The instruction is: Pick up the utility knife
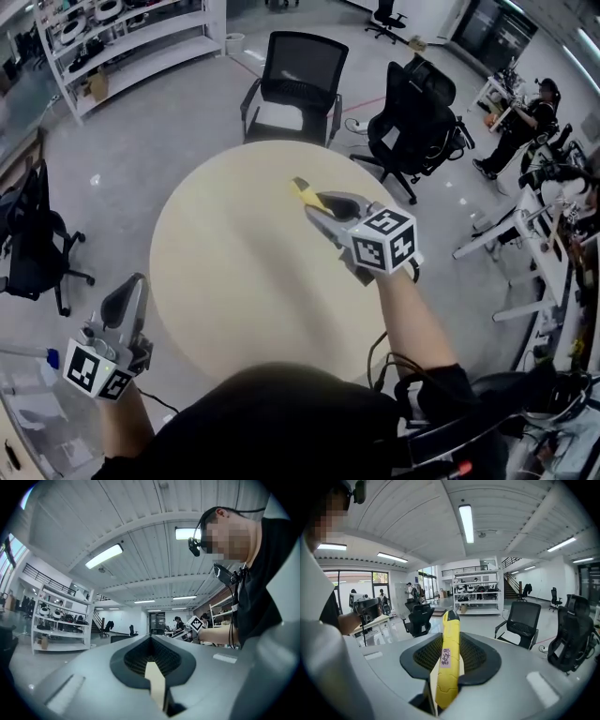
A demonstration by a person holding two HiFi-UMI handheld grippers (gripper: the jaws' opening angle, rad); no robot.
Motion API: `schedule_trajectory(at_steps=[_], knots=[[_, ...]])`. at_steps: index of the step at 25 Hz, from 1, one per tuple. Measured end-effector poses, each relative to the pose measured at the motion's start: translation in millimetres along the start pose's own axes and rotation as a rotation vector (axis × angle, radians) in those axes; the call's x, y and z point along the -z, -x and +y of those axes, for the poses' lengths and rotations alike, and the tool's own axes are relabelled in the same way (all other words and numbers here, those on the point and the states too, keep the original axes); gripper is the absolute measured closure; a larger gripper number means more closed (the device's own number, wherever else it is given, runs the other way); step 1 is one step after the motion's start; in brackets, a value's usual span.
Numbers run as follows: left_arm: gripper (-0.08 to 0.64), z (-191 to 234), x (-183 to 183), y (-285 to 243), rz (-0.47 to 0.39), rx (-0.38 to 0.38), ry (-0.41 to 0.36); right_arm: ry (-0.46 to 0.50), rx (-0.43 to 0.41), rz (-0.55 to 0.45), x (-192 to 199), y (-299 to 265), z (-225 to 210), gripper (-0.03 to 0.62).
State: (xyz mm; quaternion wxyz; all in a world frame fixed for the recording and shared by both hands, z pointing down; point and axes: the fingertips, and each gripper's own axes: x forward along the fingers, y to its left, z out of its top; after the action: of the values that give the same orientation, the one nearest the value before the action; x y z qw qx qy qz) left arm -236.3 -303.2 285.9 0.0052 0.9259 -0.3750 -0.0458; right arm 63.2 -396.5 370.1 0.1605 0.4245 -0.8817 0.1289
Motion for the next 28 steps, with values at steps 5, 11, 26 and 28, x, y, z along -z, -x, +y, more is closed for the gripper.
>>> schedule_trajectory(at_steps=[5, 11, 26, 28], knots=[[0.563, -38, -13, 19, -0.009, -0.068, -0.019, 0.016, -0.043, -0.032, 0, 40, 3, 0.463], [0.563, -119, -13, -10, -0.015, -0.07, -0.009, 0.026, -0.084, -0.053, 19, 102, -27, 0.463], [0.563, -284, -19, -53, 0.015, 0.013, -0.065, 0.01, -0.154, -0.121, 68, 236, -54, 0.463], [0.563, -295, -14, -50, 0.033, 0.013, -0.062, -0.001, -0.178, -0.134, 73, 242, -48, 0.463]])
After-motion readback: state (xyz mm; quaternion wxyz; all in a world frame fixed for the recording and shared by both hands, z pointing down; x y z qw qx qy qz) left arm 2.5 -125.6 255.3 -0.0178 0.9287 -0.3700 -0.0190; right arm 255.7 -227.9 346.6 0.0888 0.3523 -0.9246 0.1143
